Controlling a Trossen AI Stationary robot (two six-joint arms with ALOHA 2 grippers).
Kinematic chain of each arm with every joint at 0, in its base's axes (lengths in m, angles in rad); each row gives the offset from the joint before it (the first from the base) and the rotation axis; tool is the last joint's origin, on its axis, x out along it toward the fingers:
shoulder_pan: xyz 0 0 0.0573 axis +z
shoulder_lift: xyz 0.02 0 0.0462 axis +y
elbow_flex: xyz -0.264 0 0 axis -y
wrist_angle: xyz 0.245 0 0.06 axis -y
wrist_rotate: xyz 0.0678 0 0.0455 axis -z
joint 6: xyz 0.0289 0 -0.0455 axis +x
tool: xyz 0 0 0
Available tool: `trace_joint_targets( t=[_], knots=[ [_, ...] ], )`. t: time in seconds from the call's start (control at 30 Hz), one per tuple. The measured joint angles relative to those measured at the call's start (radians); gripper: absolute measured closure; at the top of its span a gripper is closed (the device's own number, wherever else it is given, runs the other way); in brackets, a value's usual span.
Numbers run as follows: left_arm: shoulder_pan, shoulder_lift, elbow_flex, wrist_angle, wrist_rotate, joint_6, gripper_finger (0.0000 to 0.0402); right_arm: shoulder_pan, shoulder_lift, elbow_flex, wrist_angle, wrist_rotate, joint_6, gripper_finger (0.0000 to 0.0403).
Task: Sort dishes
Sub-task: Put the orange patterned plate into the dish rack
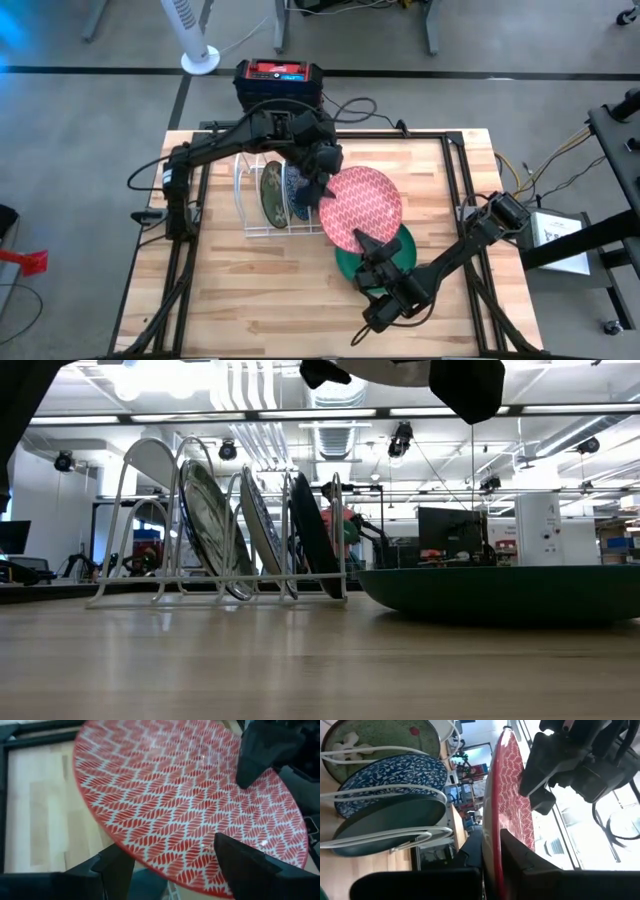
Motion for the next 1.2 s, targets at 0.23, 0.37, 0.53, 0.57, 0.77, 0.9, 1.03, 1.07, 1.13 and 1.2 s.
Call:
trace_joint_targets(
  t=[0.23,0.37,0.53,0.57,0.77,0.9,1.03,1.07,1.13,1.2],
  knots=[
    [0.019,-0.009,0.057,0.013,0.017,-0.013,0.0118,0.002,0.007,-0.005,0.01,-0.137,0.04,0.0395],
    [0.021,-0.003,0.095,0.004,0.001,0.019,0.0085,0.002,-0.003,-0.009,0.002,-0.061,0.083,0.0395],
    [0.022,-0.028,0.126,0.008,-0.077,0.087,0.0062,0.002,-0.005,-0.015,-0.004,-0.045,0.188,0.0395],
    [0.022,-0.035,0.125,0.001,-0.097,0.111,0.006,0.002,-0.011,-0.015,-0.004,-0.042,0.225,0.0395],
    [0.022,-0.094,0.13,-0.002,-0.161,0.239,0.0059,-0.002,-0.071,-0.008,-0.008,-0.026,0.483,0.0395],
    [0.022,-0.137,0.132,0.029,-0.263,0.321,0.0061,-0.005,-0.139,-0.004,0.004,-0.019,0.667,0.0395],
    [0.023,-0.156,0.131,0.077,-0.393,0.403,0.0068,-0.006,-0.185,-0.003,0.006,-0.017,0.839,0.0395],
    [0.023,-0.163,0.131,0.099,-0.422,0.424,0.0069,-0.007,-0.194,-0.003,0.008,-0.017,0.885,0.0395],
    [0.023,-0.171,0.132,0.133,-0.467,0.469,0.0072,-0.011,-0.202,-0.003,0.017,-0.014,0.966,0.0395],
    [0.024,-0.176,0.132,0.173,-0.499,0.515,0.0074,-0.012,-0.204,-0.003,0.037,-0.015,1.018,0.0395]
  ],
)
